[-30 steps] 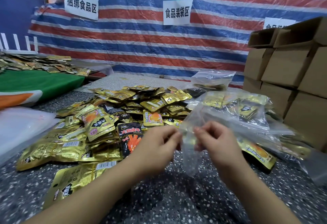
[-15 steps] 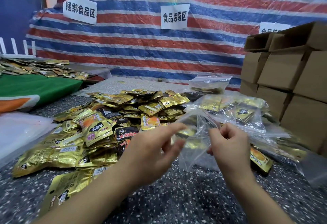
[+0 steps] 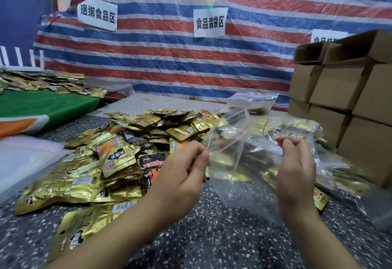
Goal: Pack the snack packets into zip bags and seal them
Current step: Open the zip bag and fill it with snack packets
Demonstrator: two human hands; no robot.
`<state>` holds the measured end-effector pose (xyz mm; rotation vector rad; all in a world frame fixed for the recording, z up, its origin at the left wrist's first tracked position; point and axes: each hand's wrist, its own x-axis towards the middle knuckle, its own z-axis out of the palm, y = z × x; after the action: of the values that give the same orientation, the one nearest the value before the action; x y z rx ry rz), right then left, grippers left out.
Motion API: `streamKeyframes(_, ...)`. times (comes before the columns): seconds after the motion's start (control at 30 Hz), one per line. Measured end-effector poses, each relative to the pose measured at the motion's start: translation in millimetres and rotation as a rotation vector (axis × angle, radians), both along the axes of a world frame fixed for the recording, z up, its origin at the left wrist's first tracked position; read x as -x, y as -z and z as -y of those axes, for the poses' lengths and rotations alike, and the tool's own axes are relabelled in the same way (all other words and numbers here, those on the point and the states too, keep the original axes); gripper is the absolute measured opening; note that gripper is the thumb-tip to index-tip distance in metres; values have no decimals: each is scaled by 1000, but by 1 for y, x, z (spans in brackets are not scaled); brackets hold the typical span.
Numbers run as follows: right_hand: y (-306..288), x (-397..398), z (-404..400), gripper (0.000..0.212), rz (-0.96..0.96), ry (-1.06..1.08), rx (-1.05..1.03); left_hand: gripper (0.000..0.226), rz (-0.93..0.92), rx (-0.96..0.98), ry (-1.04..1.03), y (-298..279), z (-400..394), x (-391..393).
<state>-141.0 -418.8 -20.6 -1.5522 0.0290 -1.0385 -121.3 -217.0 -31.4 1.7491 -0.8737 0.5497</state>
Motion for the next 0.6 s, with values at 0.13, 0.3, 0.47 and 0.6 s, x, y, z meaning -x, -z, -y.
streamKeyframes(0.13, 7, -4, 9, 40, -261, -62, 176, 42, -211, 327, 130, -13, -4, 0)
streamKeyframes(0.3, 15, -12, -1, 50, -537, -286, 250, 39, -391, 515, 124, -22, -16, -12)
streamKeyframes(0.47, 30, -18, -2, 44, -536, -309, 296, 42, -451, 519, -115, -18, -27, -34)
streamKeyframes(0.6, 29, -17, -4, 56, -633, -337, 293, 56, -420, 326, -125, -10, -33, -44)
